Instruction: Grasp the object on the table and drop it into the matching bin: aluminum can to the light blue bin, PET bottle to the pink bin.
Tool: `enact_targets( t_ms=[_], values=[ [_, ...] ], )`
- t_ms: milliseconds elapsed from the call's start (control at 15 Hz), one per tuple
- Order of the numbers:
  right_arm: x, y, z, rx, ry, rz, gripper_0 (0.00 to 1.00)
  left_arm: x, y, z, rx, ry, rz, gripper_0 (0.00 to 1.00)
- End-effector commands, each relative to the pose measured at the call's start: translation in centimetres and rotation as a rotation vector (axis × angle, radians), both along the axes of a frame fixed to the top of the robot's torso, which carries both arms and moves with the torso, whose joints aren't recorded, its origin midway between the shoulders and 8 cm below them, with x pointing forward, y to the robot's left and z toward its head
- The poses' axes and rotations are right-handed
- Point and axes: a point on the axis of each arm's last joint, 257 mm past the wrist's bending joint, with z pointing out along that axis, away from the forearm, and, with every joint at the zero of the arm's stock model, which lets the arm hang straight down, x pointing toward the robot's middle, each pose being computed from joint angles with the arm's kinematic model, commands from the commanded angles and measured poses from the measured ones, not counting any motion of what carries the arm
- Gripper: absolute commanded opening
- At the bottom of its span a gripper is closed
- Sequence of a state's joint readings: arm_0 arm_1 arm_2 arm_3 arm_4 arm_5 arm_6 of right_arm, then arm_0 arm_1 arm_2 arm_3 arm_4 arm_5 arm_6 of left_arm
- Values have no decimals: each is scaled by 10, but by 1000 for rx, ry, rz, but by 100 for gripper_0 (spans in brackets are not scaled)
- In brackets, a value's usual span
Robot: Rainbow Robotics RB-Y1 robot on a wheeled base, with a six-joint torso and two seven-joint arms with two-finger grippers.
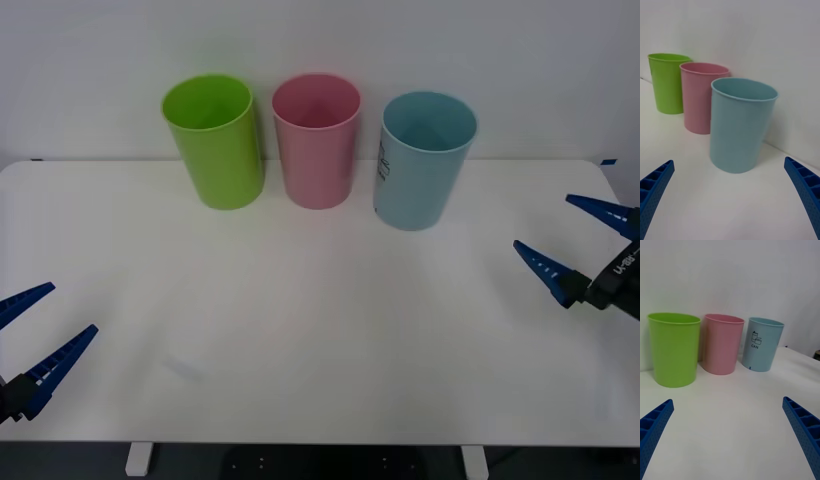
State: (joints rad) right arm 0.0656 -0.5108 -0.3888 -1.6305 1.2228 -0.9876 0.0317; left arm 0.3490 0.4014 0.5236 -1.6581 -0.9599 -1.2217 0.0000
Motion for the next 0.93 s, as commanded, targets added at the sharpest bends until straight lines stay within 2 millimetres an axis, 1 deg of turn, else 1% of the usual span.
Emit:
enact_targets(
  t_ms=[67, 267, 667, 867, 933],
  values=[
    [-23, -8, -14, -27, 28, 29, 100, 0, 0, 0, 0, 0, 0, 100],
    [-44, -9, -22, -34, 60, 77, 100, 0, 0, 0, 0, 0, 0, 100],
    [-72, 0, -35, -16, 108, 150, 100, 0, 0, 0, 0, 0, 0, 100],
    [-87, 2, -52, -9, 155, 165, 100, 0, 0, 0, 0, 0, 0, 100],
    [-87, 2, -52, -9, 155, 165, 100, 0, 0, 0, 0, 0, 0, 100]
  ],
)
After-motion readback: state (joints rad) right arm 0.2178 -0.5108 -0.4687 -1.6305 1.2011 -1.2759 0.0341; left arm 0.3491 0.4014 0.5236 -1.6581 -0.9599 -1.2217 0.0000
